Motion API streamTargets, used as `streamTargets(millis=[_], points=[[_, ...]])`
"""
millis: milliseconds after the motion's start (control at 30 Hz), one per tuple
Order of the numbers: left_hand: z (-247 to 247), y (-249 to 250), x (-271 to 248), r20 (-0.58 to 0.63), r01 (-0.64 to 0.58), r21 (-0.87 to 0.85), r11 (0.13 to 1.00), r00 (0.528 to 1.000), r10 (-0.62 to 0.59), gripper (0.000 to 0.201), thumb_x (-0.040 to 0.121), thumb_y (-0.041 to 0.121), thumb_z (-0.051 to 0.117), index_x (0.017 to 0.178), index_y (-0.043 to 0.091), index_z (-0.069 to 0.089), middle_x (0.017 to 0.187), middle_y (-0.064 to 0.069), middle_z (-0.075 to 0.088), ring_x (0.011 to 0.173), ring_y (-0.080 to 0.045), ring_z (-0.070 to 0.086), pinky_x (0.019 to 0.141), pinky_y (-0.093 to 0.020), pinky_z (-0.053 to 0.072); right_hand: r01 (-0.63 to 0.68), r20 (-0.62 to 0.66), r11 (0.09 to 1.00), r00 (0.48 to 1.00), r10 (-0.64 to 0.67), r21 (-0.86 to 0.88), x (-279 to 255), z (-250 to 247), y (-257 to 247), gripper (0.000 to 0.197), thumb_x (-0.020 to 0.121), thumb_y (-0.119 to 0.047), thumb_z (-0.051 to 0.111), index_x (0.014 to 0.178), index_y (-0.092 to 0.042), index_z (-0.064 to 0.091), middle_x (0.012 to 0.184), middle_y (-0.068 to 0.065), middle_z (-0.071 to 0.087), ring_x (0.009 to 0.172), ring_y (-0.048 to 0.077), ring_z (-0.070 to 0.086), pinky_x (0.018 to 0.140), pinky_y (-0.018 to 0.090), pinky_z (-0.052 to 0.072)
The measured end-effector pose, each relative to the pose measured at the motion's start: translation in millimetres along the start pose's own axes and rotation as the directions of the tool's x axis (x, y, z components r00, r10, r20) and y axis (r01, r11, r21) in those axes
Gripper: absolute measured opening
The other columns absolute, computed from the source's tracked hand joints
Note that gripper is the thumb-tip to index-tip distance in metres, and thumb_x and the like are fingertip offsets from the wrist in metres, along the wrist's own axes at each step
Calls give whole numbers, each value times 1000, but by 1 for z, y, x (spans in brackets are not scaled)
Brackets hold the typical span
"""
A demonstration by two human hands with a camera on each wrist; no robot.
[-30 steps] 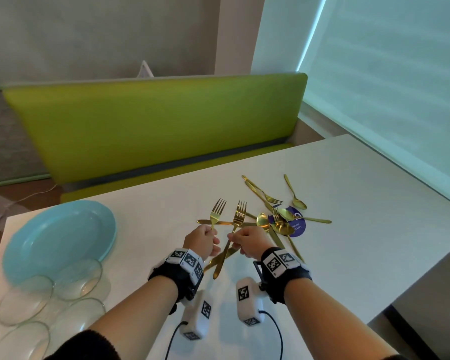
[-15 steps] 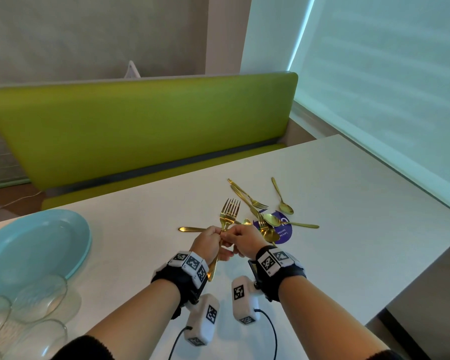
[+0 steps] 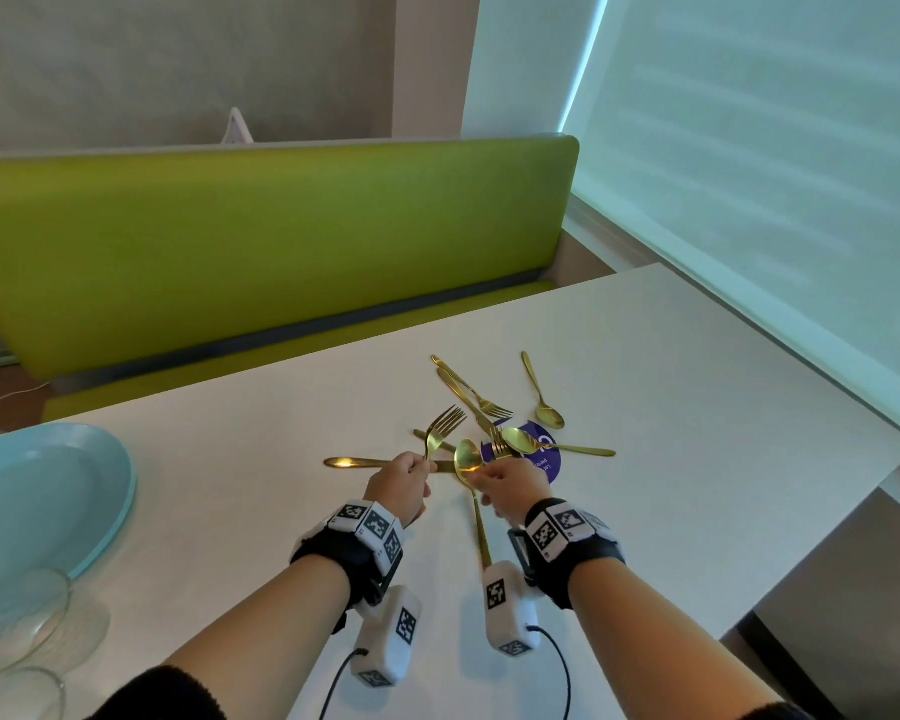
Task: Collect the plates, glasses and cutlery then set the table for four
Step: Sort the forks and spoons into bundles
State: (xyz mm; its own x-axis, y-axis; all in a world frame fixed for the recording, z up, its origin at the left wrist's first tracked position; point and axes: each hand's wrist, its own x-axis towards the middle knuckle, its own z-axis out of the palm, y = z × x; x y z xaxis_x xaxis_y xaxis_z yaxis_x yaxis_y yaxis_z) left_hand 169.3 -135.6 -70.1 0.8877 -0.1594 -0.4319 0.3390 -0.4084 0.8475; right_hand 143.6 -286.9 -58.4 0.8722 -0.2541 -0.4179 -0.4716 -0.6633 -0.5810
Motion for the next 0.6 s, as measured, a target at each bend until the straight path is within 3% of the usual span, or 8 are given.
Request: streamTargets(millis=[100,167,300,500,600], points=[[1,0,7,-20,-3,15,1000,1000,3,23,98,21,36,94,16,57,69,1,52,56,-13,47,51,-22,38,-168,-101,963,984,149,-210,9,-16,28,24,94,-28,49,88,-14,68,81,-1,60,77,15,57,70,23,47],[2,1,11,-37,9,4,1000,999,-8,23,98,20,35,94,15,57,68,1,52,57,-13,47,50,-21,36,-257,-132,911,965,225,-322,16,-20,44,22,93,-26,48,95,-14,66,93,3,63,85,19,58,71,25,43],[3,0,18,-75,25,2,1000,997,-25,22,98,18,34,94,14,55,68,1,51,58,-13,47,49,-21,35,-322,-124,872,947,297,-369,25,-9,57,30,91,-37,54,107,-14,64,108,3,67,85,16,56,70,22,40],[4,-2,23,-109,52,-52,997,992,-57,21,99,17,34,95,12,54,70,0,52,59,-13,47,51,-21,38,-380,-171,878,924,343,-292,34,6,58,25,91,-27,56,110,-11,62,102,5,66,78,16,52,66,23,40],[3,-3,24,-116,60,-87,994,991,-70,21,98,15,34,94,11,54,69,-1,52,57,-13,47,51,-21,39,-375,-161,873,927,340,-313,33,2,57,28,92,-27,56,113,-9,59,110,7,65,87,18,57,68,22,39]])
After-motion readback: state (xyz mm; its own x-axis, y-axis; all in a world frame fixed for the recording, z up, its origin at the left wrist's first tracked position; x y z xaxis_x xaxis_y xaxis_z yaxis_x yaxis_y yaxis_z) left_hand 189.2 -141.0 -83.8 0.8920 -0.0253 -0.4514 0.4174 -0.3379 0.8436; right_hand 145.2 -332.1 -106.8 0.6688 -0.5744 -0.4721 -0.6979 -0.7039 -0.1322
